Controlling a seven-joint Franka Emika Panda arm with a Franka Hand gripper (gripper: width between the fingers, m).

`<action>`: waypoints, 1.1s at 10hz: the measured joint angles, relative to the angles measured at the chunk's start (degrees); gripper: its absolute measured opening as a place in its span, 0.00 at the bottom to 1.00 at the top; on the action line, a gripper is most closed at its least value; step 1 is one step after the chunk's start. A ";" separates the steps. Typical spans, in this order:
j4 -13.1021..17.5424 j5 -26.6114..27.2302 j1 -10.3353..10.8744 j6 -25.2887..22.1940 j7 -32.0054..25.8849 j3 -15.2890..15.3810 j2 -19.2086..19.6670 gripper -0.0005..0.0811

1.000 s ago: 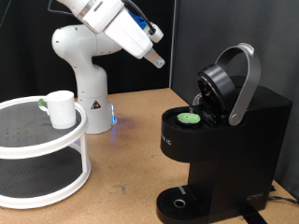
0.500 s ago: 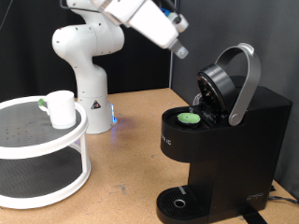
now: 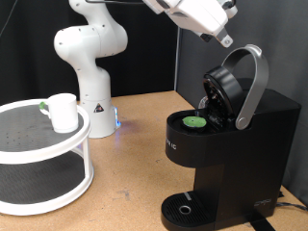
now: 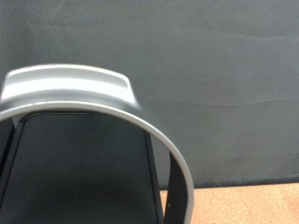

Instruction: Make a cup of coffee with the keurig machine

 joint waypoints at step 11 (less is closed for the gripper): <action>7.13 0.63 1.85 -5.39 6.76 5.01 0.94 0.99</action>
